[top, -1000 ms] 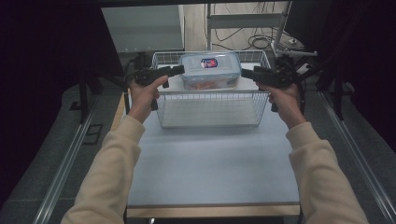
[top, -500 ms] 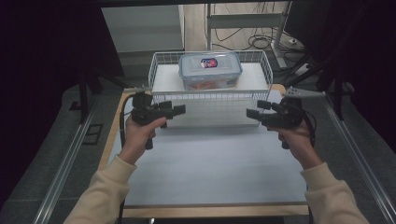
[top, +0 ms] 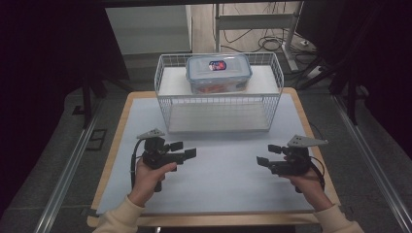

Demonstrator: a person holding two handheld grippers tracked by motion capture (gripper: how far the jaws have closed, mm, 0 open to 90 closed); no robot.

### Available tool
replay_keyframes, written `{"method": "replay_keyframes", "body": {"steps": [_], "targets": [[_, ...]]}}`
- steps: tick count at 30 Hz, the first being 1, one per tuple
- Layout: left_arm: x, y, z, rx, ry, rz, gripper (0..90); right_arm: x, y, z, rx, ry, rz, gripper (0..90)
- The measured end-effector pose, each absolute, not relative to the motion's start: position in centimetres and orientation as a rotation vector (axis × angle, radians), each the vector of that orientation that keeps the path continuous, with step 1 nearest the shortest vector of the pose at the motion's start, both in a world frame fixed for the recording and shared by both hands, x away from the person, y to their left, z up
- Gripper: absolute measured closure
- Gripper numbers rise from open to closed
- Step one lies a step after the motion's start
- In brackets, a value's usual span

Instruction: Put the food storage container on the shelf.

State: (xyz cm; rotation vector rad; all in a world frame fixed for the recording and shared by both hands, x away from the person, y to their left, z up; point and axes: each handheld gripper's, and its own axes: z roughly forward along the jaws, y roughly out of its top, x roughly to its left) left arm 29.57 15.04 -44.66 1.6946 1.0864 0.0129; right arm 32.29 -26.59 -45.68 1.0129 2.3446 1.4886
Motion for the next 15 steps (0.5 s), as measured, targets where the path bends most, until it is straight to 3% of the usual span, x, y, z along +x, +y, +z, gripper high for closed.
{"method": "replay_keyframes", "body": {"steps": [8, 15], "targets": [[29.4, 14.4, -46.0, 1.727, 1.088, 0.025, 24.2, 32.1, -26.5, -46.4, 1.035, 2.343, 1.478, 25.4], [29.2, 13.9, -47.0, 1.766, 1.09, 0.058, 23.2, 32.0, -26.8, -47.4, 1.033, 2.305, 1.427, 18.0]]}}
